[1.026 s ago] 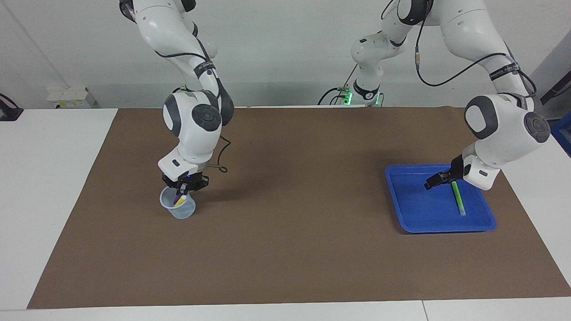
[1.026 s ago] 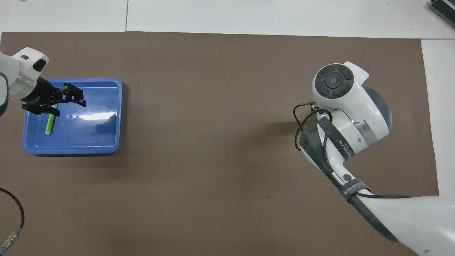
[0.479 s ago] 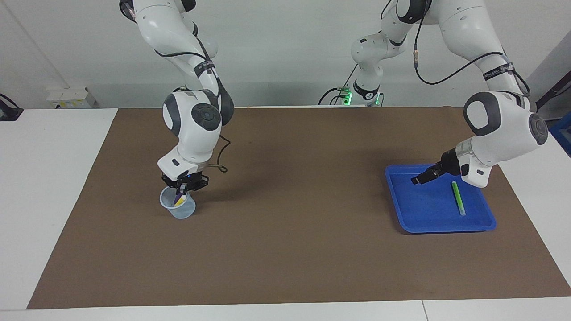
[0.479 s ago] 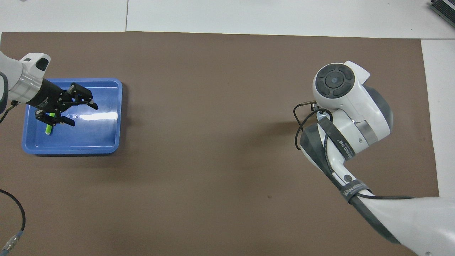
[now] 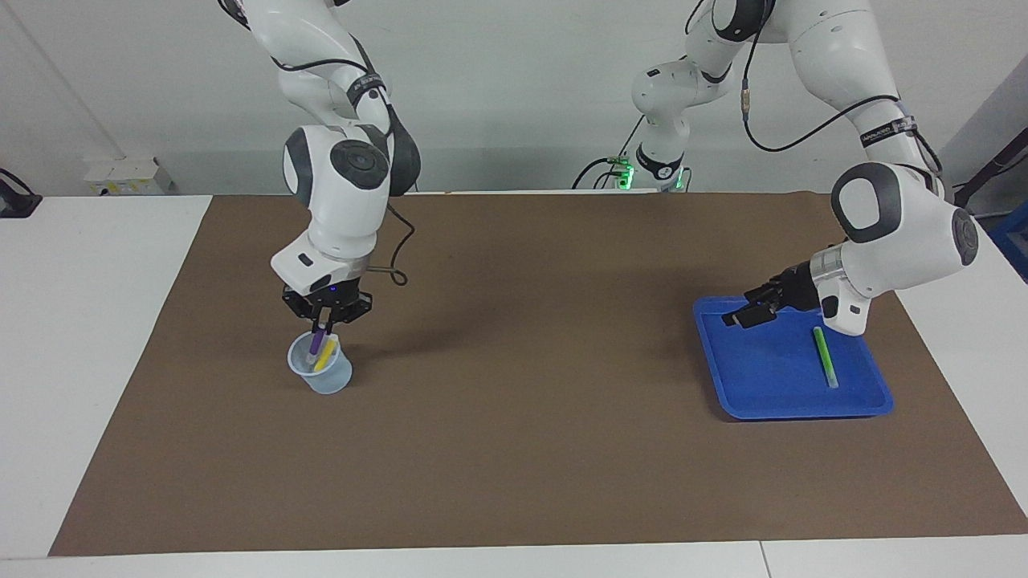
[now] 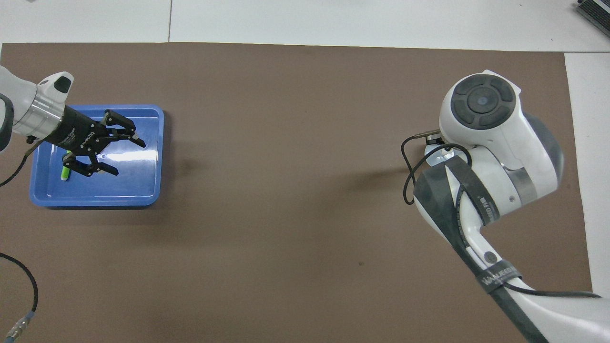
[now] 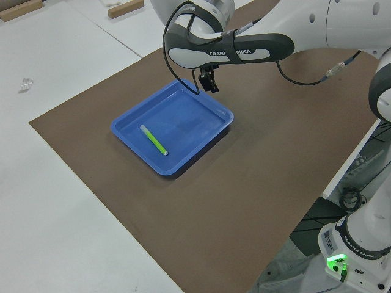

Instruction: Right arm passes pens to left for tray arrangement

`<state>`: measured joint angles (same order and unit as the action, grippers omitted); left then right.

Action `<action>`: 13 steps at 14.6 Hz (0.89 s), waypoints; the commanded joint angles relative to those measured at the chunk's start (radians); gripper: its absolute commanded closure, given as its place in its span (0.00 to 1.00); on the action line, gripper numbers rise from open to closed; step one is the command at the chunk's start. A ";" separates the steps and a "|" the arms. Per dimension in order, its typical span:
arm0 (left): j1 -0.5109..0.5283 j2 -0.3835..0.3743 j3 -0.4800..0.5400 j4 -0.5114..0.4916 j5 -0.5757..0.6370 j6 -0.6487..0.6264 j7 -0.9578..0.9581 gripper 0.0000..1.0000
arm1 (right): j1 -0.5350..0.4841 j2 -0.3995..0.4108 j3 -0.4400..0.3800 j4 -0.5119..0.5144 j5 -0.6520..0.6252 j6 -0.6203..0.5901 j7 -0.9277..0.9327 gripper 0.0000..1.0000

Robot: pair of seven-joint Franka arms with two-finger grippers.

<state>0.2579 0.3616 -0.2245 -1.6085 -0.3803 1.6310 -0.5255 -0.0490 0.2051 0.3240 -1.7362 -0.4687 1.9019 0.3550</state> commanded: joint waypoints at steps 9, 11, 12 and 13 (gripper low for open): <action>-0.028 -0.052 0.013 -0.047 -0.346 -0.102 -0.510 0.09 | -0.012 -0.133 0.010 0.228 0.332 -0.213 -0.064 1.00; -0.036 -0.053 0.013 -0.045 -0.388 -0.096 -0.632 0.08 | -0.023 -0.133 0.007 0.270 0.425 -0.228 -0.065 1.00; -0.040 -0.053 0.005 -0.045 -0.399 -0.097 -0.657 0.08 | -0.023 -0.134 0.001 0.273 0.476 -0.225 -0.059 1.00; -0.042 -0.059 -0.001 -0.045 -0.402 -0.099 -0.680 0.08 | -0.025 -0.136 0.000 0.271 0.523 -0.216 -0.054 1.00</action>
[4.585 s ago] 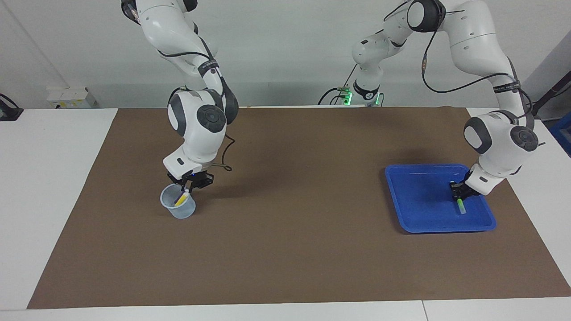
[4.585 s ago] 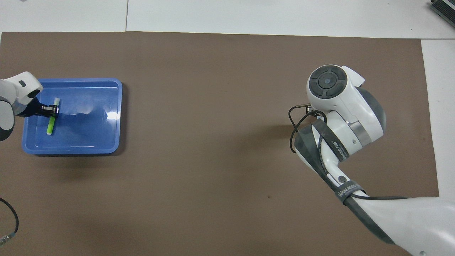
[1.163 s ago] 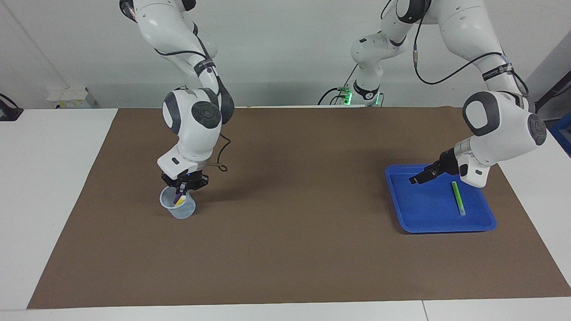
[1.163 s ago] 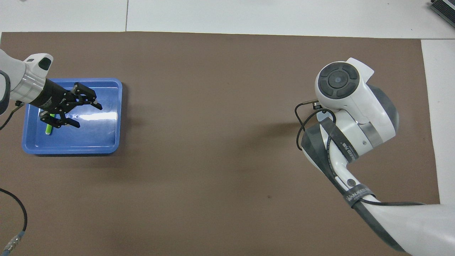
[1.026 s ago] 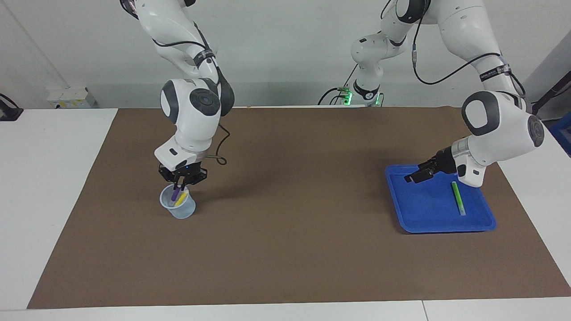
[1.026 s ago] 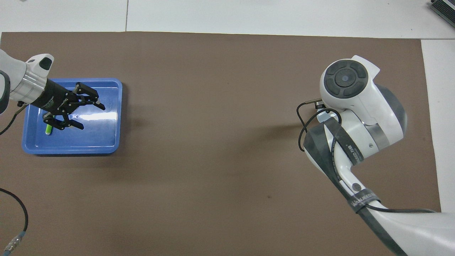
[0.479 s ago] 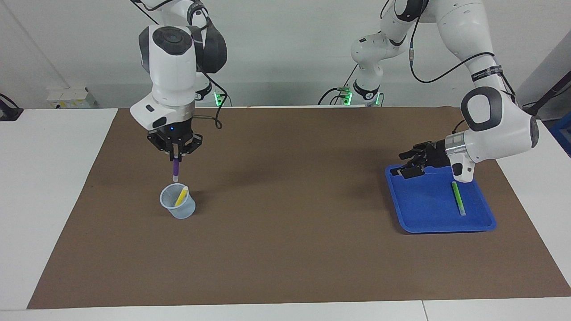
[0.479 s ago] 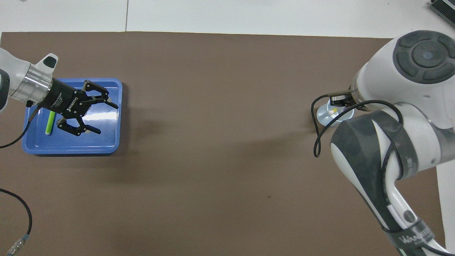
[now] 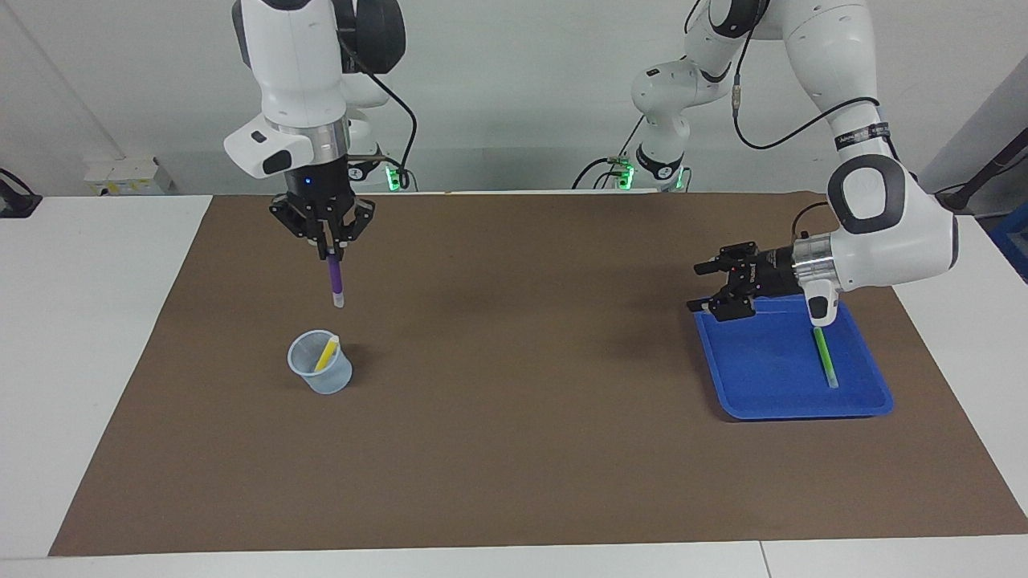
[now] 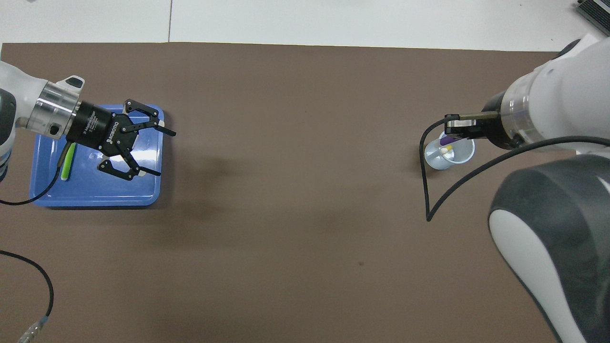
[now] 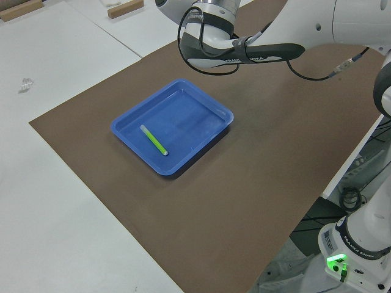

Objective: Right arm passes pens to left for tray arrangement
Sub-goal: 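Lift the purple pen from the cup with the right gripper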

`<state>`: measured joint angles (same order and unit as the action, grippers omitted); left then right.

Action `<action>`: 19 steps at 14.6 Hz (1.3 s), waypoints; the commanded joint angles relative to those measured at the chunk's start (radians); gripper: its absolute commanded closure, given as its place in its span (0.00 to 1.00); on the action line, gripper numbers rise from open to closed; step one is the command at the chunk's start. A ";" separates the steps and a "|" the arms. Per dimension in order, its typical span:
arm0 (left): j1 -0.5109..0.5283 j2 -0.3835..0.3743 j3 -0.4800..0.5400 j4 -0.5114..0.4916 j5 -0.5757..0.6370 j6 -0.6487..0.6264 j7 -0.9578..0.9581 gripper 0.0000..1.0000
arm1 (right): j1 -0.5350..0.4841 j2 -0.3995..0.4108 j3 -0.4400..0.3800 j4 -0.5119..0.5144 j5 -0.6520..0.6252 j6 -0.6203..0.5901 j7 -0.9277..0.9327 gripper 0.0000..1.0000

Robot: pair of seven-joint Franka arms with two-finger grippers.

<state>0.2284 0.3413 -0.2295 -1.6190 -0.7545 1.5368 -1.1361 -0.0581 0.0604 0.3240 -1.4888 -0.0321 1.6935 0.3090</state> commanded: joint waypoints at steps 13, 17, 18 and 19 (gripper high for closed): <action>-0.112 -0.148 -0.077 -0.035 -0.163 0.089 -0.300 0.11 | 0.061 -0.002 0.012 0.015 0.414 0.253 0.366 1.00; -0.127 -0.157 -0.085 -0.030 -0.201 0.118 -0.359 0.12 | 0.129 -0.002 0.012 0.008 0.416 0.330 0.488 1.00; -0.127 -0.157 -0.086 -0.027 -0.236 0.127 -0.381 0.12 | 0.135 -0.002 0.012 0.007 0.416 0.336 0.492 1.00; -0.127 -0.159 -0.091 -0.025 -0.262 0.150 -0.411 0.12 | 0.136 -0.002 0.012 0.007 0.416 0.339 0.492 1.00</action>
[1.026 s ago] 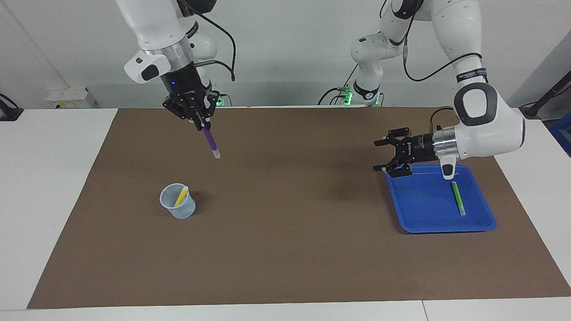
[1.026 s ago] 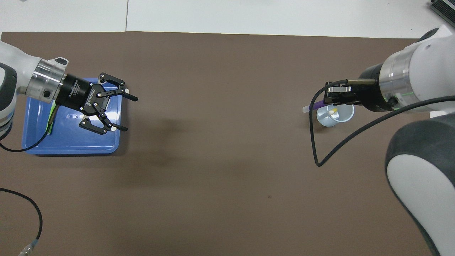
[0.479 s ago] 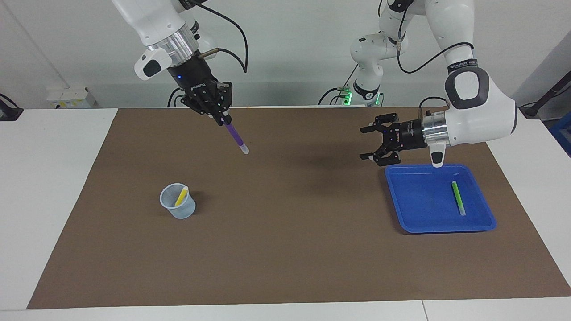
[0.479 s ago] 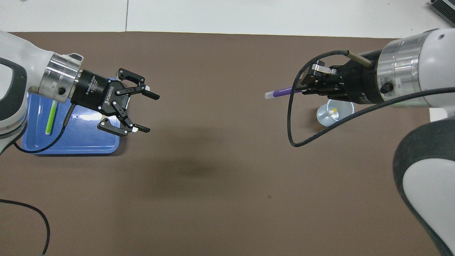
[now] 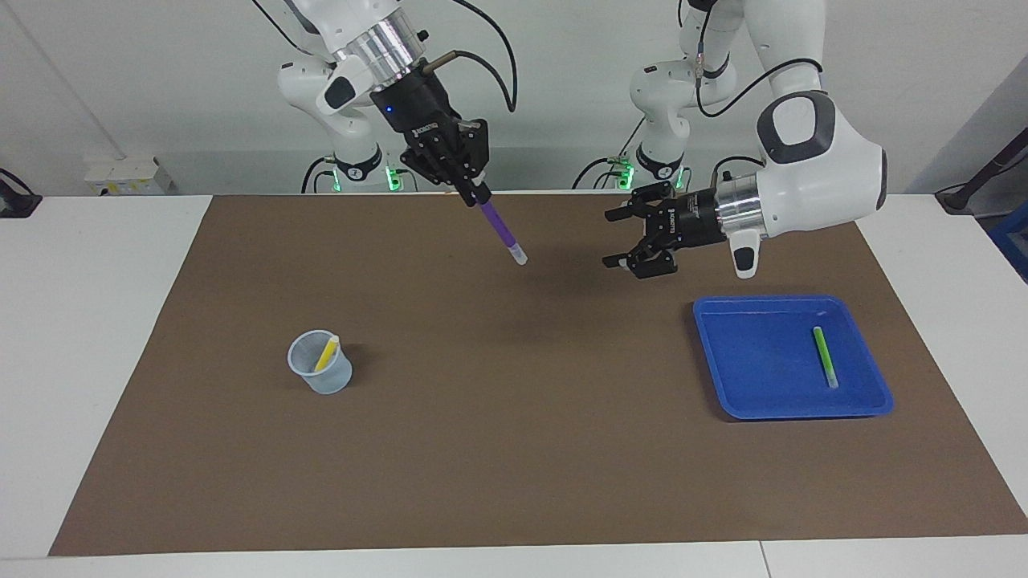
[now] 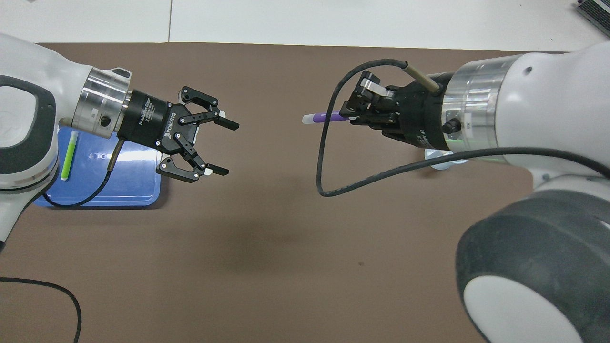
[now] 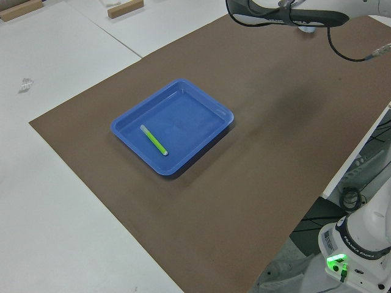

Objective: Right arm passes pens to left for tray arrangement
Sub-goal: 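Lift the purple pen from the cup with the right gripper, then carry the purple pen toward the left gripper while the left gripper opens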

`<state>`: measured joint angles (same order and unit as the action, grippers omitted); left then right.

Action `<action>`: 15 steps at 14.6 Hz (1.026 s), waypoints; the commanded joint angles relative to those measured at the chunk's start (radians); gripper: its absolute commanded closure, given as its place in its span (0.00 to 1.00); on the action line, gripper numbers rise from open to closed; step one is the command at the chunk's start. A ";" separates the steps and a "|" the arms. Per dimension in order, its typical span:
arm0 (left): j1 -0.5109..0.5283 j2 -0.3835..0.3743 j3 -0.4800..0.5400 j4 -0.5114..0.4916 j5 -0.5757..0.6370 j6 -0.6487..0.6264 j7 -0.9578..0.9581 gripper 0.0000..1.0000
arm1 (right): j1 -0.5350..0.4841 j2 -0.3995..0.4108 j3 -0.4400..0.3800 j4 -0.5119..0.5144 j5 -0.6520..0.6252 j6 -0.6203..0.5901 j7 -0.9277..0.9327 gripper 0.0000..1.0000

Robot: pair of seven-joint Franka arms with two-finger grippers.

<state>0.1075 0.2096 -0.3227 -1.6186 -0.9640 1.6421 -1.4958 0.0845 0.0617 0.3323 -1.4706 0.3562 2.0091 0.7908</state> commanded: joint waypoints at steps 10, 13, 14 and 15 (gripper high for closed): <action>-0.005 -0.042 -0.068 -0.023 -0.117 0.189 -0.199 0.16 | 0.103 0.030 0.005 -0.050 0.040 0.189 0.041 1.00; 0.000 -0.047 -0.067 -0.021 -0.116 0.190 -0.218 0.16 | 0.124 0.046 0.004 -0.050 0.040 0.198 0.041 1.00; 0.003 -0.050 -0.067 -0.021 -0.116 0.182 -0.219 0.16 | 0.129 0.049 0.005 -0.051 0.040 0.224 0.041 1.00; 0.004 -0.056 -0.067 -0.021 -0.116 0.180 -0.219 0.16 | 0.142 0.056 0.005 -0.051 0.040 0.232 0.042 1.00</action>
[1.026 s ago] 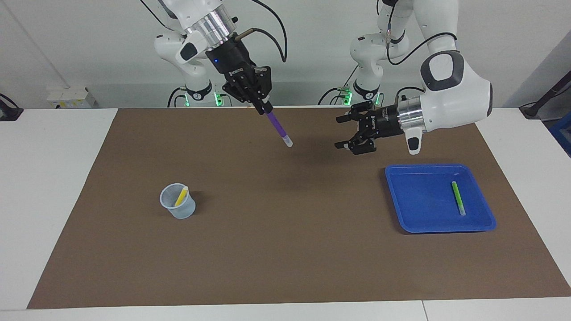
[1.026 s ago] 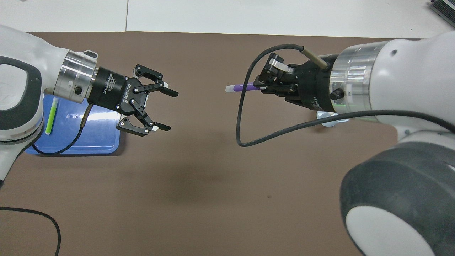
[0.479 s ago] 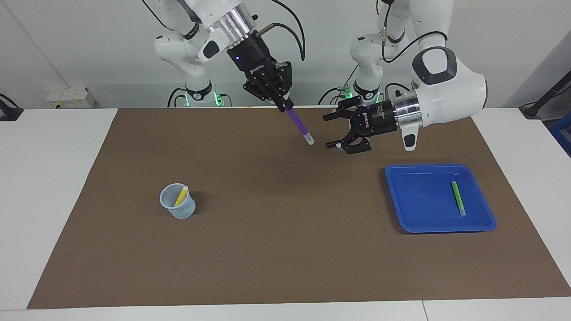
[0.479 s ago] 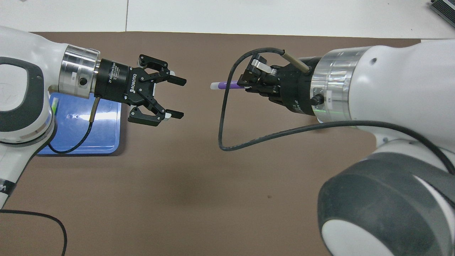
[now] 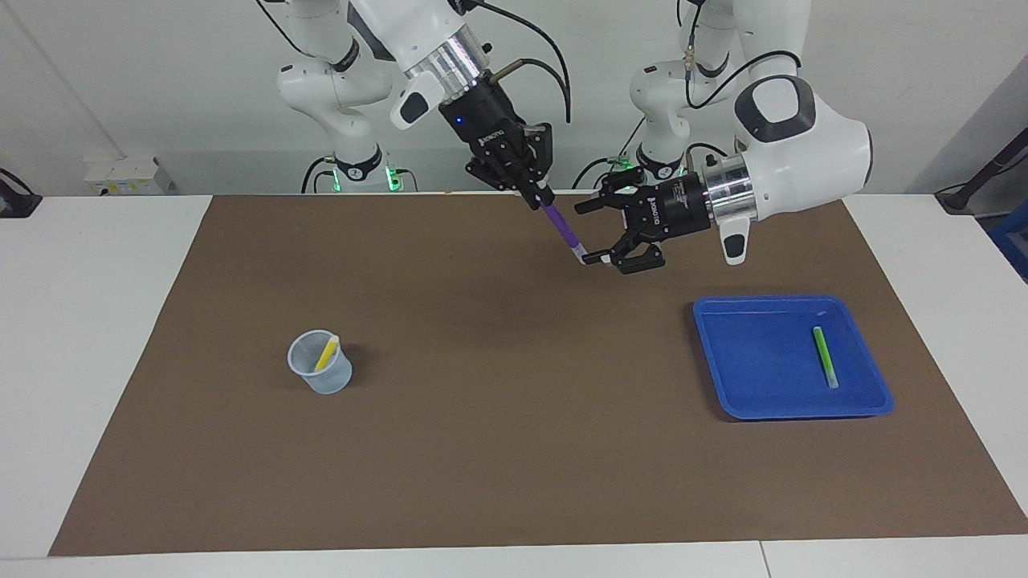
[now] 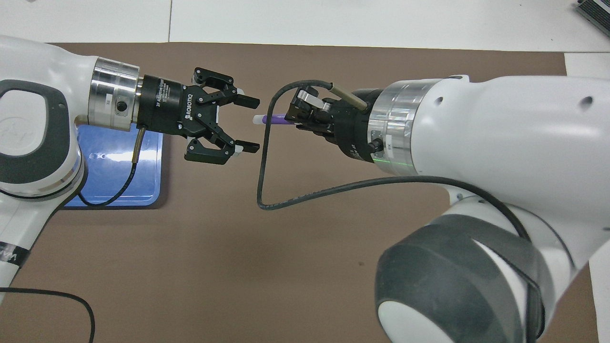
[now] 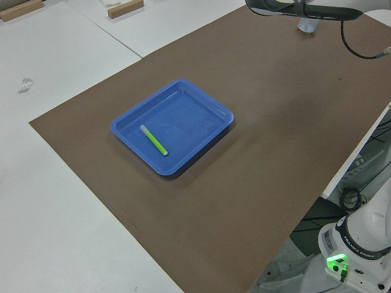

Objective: Right arm passes pens to left for tray arrangement
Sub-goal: 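Carry the purple pen toward the left gripper while the left gripper opens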

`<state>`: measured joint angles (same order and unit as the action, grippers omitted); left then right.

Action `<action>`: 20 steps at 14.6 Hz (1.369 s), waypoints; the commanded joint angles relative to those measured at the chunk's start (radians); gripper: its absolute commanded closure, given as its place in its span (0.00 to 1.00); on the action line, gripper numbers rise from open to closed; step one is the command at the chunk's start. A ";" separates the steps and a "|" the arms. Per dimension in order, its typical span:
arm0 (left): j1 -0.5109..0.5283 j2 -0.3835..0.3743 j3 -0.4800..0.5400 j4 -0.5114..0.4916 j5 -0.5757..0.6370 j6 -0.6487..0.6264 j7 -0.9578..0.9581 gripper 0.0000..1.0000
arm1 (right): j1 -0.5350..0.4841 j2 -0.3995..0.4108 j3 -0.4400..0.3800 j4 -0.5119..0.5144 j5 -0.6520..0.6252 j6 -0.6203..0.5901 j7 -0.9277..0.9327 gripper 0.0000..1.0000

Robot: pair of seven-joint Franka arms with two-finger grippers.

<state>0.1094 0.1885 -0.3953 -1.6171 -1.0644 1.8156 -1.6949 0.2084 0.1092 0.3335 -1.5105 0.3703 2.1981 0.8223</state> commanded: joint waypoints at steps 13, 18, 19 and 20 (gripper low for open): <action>0.027 -0.138 0.013 -0.182 0.027 0.011 0.196 0.23 | 0.045 0.024 0.002 -0.054 0.009 0.078 -0.005 1.00; 0.019 -0.138 0.012 -0.182 0.032 0.017 0.207 0.51 | 0.045 0.024 0.004 -0.057 0.010 0.078 -0.006 1.00; 0.019 -0.138 0.012 -0.182 0.032 0.019 0.205 0.51 | 0.045 0.024 0.002 -0.057 0.010 0.078 -0.006 1.00; 0.016 -0.138 0.010 -0.179 0.031 0.019 0.205 0.51 | 0.045 0.023 0.002 -0.059 0.010 0.078 -0.006 1.00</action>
<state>0.1299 0.0860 -0.3848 -1.7634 -1.0407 1.8201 -1.5015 0.2565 0.1422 0.3331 -1.5482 0.3703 2.2493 0.8223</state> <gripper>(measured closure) 0.511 0.815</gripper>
